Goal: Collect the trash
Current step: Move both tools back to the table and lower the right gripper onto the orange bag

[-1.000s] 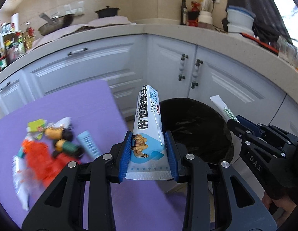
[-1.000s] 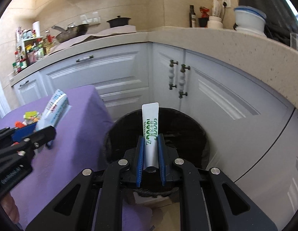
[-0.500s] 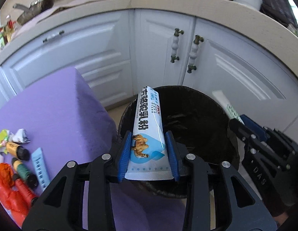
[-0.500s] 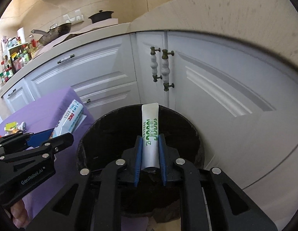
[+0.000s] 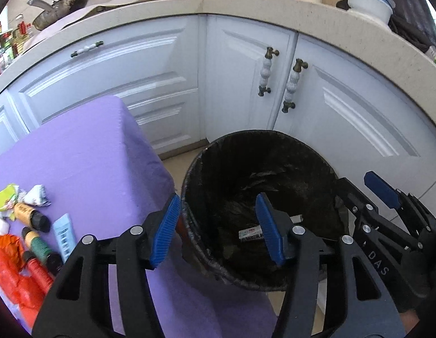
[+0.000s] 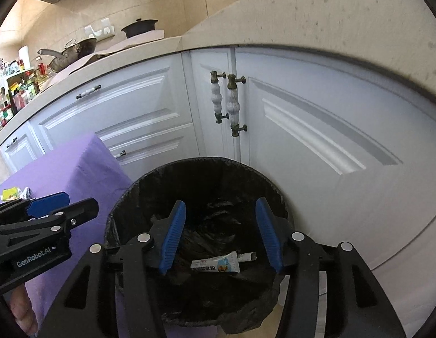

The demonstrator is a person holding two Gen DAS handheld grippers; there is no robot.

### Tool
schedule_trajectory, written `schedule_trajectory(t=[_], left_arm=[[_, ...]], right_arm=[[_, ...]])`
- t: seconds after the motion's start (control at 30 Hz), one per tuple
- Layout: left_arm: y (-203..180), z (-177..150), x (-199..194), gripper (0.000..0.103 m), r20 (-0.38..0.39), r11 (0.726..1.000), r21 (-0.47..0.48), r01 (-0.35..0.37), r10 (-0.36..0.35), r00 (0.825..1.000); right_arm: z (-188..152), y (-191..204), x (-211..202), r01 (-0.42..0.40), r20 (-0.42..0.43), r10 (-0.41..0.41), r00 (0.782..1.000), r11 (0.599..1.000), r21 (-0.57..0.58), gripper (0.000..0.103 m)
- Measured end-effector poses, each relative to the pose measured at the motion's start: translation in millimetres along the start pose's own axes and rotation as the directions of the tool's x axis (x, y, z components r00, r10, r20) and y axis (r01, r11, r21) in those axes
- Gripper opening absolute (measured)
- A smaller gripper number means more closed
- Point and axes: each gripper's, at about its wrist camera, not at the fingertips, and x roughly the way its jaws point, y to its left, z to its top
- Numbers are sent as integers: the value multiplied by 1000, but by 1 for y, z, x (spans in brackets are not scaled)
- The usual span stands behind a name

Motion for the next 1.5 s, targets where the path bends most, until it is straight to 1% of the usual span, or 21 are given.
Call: schedule_trajectory(t=[0.13, 0.27, 0.3, 0.33, 0.47, 0.6, 0.63, 0.83, 1.0, 1.07, 1.1, 1.3, 1.5], left_arm=[[17, -9, -24, 55, 24, 1000, -19, -18, 19, 1000], [40, -21, -51, 56, 48, 998, -51, -42, 44, 998], [46, -25, -58, 58, 54, 997, -59, -49, 53, 997], [54, -29, -67, 61, 61, 996, -70, -60, 64, 996], [84, -45, -95, 61, 77, 989, -111, -100, 108, 991], [113, -63, -122, 61, 91, 975, -155, -157, 173, 981], [122, -69, -130, 62, 94, 969, -170, -178, 195, 976], [169, -98, -161, 62, 70, 930, -253, -265, 291, 954], [208, -122, -182, 62, 42, 883, -335, -328, 361, 931], [218, -129, -187, 62, 34, 869, -355, -346, 381, 924], [226, -134, -191, 62, 29, 857, -371, -358, 396, 918], [258, -152, -206, 62, 8, 809, -428, -403, 449, 893], [278, -165, -211, 62, -14, 777, -469, -421, 470, 883]], right_arm=[[2, 14, -10, -23, 8, 24, 1000, 1000, -14, 52], [0, 36, -23, -69, 11, 69, 998, 997, -33, 52], [0, 41, -26, -78, 12, 79, 997, 996, -39, 52], [0, 47, -29, -89, 12, 90, 996, 995, -47, 52], [-3, 76, -39, -152, 7, 153, 988, 985, -84, 52], [-7, 106, -48, -204, -1, 205, 979, 971, -126, 53], [-7, 106, -48, -204, -1, 205, 979, 971, -126, 53], [-15, 152, -60, -276, -19, 277, 961, 942, -189, 54], [-22, 186, -67, -327, -43, 326, 944, 915, -238, 54], [-26, 200, -69, -345, -55, 343, 938, 902, -259, 56], [-27, 206, -69, -353, -61, 350, 935, 897, -268, 56], [-38, 241, -69, -391, -101, 379, 920, 862, -323, 57], [-45, 264, -63, -398, -134, 375, 917, 844, -359, 58]])
